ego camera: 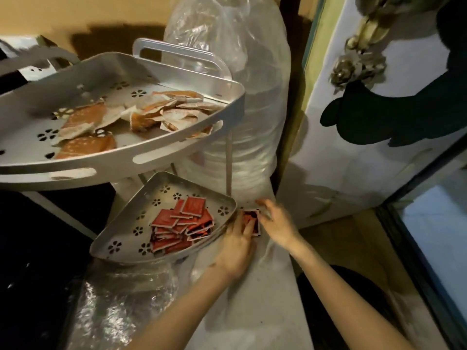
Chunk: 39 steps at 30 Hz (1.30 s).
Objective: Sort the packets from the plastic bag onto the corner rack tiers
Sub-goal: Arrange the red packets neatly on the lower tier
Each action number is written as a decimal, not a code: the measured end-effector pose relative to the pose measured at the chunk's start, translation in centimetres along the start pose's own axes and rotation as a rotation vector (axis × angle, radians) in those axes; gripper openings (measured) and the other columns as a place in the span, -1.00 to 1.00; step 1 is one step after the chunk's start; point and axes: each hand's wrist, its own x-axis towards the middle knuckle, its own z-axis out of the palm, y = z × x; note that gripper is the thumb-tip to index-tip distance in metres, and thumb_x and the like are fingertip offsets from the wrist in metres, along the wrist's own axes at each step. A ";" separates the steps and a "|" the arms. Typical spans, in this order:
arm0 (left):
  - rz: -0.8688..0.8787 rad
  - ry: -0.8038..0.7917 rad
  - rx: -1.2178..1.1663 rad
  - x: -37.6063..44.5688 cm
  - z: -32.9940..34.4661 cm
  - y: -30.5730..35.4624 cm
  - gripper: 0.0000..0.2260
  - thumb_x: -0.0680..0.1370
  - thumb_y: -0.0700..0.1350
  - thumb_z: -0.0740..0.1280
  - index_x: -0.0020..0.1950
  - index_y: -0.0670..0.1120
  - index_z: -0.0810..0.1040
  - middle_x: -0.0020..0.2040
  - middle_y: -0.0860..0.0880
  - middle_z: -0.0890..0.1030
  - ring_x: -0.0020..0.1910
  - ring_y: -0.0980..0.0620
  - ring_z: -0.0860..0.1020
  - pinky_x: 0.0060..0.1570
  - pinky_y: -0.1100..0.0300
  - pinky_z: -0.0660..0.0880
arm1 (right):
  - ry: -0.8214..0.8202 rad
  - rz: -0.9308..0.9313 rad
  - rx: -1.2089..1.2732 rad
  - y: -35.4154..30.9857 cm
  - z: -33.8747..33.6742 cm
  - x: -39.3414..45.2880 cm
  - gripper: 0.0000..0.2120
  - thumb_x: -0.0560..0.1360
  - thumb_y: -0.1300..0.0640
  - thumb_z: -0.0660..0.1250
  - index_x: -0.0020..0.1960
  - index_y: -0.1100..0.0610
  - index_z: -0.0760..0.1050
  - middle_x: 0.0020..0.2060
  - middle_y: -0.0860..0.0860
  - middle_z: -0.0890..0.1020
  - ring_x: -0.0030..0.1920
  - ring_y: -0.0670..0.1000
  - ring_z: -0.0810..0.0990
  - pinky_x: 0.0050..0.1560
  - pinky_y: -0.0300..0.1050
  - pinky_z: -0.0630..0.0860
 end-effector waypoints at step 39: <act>-0.313 0.328 -0.226 -4.4 -12.8 -9.1 -0.77 0.43 -0.11 0.41 0.06 -0.13 0.56 0.16 -0.06 0.54 -0.03 0.14 0.44 -0.14 0.56 0.27 | -0.182 -0.079 0.279 -13.1 7.6 0.1 -0.74 0.45 0.24 0.35 0.14 0.18 0.51 0.03 0.06 0.62 -0.03 -0.04 0.56 -0.07 -0.36 0.54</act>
